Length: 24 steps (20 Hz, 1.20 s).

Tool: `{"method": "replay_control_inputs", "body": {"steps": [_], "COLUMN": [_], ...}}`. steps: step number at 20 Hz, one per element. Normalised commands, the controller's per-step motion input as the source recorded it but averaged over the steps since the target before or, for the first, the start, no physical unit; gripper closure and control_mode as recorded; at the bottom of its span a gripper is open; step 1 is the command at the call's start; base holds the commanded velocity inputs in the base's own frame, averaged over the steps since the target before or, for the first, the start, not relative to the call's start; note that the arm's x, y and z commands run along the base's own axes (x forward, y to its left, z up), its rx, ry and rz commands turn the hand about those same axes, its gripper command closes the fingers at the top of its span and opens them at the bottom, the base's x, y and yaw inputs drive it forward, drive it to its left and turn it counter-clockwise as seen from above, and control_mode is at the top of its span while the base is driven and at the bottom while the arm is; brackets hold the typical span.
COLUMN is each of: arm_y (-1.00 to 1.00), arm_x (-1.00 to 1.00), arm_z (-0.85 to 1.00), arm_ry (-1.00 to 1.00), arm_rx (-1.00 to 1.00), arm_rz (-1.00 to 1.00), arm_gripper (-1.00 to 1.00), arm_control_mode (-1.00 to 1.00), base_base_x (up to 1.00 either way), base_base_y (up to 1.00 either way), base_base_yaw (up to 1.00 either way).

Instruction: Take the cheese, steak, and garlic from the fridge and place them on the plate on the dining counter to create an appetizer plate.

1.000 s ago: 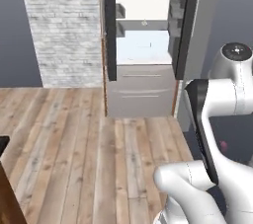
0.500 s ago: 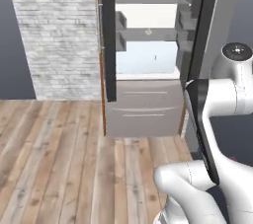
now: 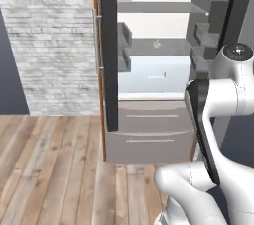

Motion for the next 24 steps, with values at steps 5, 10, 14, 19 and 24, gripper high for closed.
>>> {"method": "replay_control_inputs", "body": {"steps": [5, 10, 14, 19, 24], "arm_y": [0.0, 0.0, 0.0, -0.25, -0.33], "arm_x": [0.0, 0.0, 0.0, 0.84, 1.0], "arm_z": [0.0, 0.0, 0.0, 0.0, -0.03], "arm_ry": [0.0, 0.0, 0.0, 0.0, 0.0], "arm_rx": [0.0, 0.0, 0.0, 0.0, -0.02], "arm_rz": [0.0, 0.0, 0.0, 0.05, 0.04], "arm_gripper": [-1.0, -1.0, -1.0, -1.0, -1.0], "arm_control_mode": [1.0, 1.0, 1.0, -1.0, -1.0], "base_base_x": [1.0, 1.0, 0.83, 0.0, 0.0], "base_base_y": [-0.23, -0.23, -0.16, 0.0, 0.0], "base_base_yaw": [0.05, 0.05, 0.06, 0.0, 0.0]}}
